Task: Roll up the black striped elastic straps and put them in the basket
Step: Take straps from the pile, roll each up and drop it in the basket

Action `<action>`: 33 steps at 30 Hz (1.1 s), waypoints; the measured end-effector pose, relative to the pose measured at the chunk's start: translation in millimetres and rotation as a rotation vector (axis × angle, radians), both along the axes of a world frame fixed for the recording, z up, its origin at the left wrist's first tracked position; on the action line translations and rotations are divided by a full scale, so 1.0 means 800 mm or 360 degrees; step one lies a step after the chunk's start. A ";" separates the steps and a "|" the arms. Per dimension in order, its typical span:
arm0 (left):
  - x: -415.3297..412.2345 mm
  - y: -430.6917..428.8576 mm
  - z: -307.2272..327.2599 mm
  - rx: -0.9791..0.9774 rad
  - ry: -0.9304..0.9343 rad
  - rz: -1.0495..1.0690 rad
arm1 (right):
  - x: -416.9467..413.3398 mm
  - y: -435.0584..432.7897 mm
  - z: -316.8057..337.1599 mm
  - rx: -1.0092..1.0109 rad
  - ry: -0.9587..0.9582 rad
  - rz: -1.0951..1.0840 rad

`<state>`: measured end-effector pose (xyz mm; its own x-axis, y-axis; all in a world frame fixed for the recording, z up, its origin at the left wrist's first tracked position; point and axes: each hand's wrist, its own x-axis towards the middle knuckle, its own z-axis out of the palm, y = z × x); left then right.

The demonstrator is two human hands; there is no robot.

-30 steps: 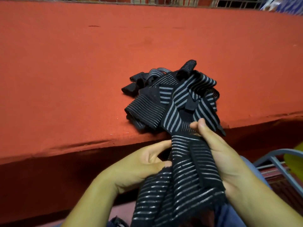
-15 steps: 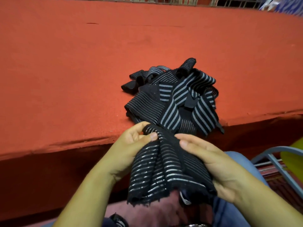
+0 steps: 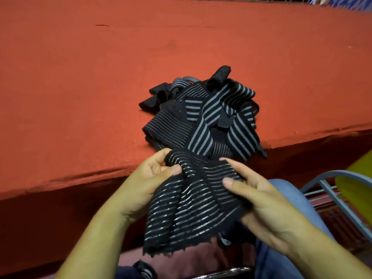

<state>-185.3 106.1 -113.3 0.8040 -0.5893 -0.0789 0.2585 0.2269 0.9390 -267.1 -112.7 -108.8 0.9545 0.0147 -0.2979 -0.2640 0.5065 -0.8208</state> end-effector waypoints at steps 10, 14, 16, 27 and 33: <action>0.000 -0.004 -0.004 0.0091 0.0009 -0.0153 | 0.000 -0.048 0.010 -0.1068 -0.0053 -0.0182; -0.003 -0.006 -0.009 0.0121 0.0031 -0.0316 | 0.007 -0.041 0.014 -0.0991 -0.0040 0.0044; -0.004 -0.007 -0.010 0.0106 0.0053 -0.0363 | 0.013 -0.029 0.012 -0.0828 -0.0006 0.0112; -0.006 -0.007 -0.011 0.0139 -0.0068 -0.0520 | 0.011 0.015 -0.004 -0.1165 -0.0406 0.0411; -0.006 -0.007 -0.015 0.0181 -0.0103 -0.0528 | 0.013 0.015 -0.003 -0.1134 -0.0473 0.0507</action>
